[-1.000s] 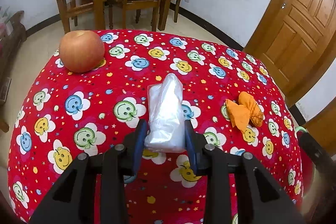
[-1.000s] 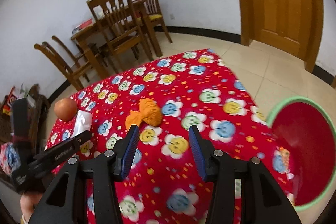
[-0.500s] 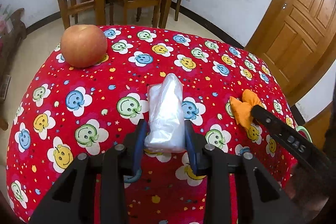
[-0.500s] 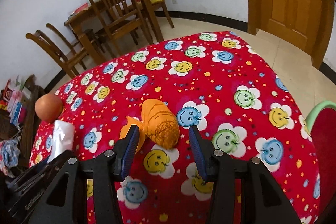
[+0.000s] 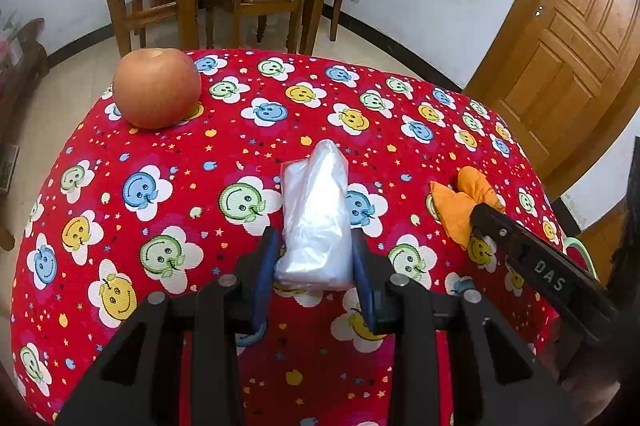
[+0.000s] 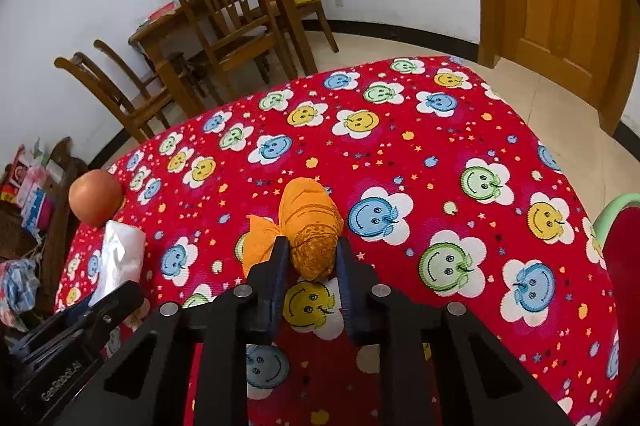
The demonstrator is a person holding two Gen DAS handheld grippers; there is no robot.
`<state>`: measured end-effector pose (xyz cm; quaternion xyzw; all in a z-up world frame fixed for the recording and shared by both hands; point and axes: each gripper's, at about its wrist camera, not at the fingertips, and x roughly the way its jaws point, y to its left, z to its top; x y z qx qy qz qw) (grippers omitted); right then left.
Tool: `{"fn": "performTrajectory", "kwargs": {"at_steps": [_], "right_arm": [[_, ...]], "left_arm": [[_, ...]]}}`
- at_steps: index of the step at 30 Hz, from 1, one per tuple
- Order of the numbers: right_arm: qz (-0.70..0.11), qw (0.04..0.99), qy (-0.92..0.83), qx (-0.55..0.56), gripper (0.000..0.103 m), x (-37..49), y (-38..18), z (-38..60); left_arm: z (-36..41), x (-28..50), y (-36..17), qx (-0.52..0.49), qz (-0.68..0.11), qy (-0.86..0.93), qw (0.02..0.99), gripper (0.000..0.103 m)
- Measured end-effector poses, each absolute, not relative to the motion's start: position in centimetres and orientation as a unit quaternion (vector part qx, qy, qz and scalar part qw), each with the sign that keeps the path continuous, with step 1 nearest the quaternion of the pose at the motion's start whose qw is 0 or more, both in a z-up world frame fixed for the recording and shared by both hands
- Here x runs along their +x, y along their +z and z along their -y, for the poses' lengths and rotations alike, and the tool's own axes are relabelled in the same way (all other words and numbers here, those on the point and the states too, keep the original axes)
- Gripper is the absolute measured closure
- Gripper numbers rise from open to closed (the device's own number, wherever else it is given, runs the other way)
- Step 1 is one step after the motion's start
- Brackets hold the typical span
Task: Collect trash
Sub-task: 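Grasp the orange cloth with the right tool while the left tool holds the bag, then carry the plastic bag and orange cloth with both tools over the bucket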
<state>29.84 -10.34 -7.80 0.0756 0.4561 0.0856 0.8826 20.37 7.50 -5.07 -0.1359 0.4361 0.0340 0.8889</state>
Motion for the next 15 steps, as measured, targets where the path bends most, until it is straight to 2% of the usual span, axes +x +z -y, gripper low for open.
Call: {"fn": "performTrajectory", "kwargs": {"at_steps": [15], "right_arm": [[-0.409,0.901,0.08,0.12,0.082,24.4,-3.2,14.8]], "left_arm": [[-6.7,20.2,-4.7,-0.129,-0.43,0.025,0.893,0.067]]}}
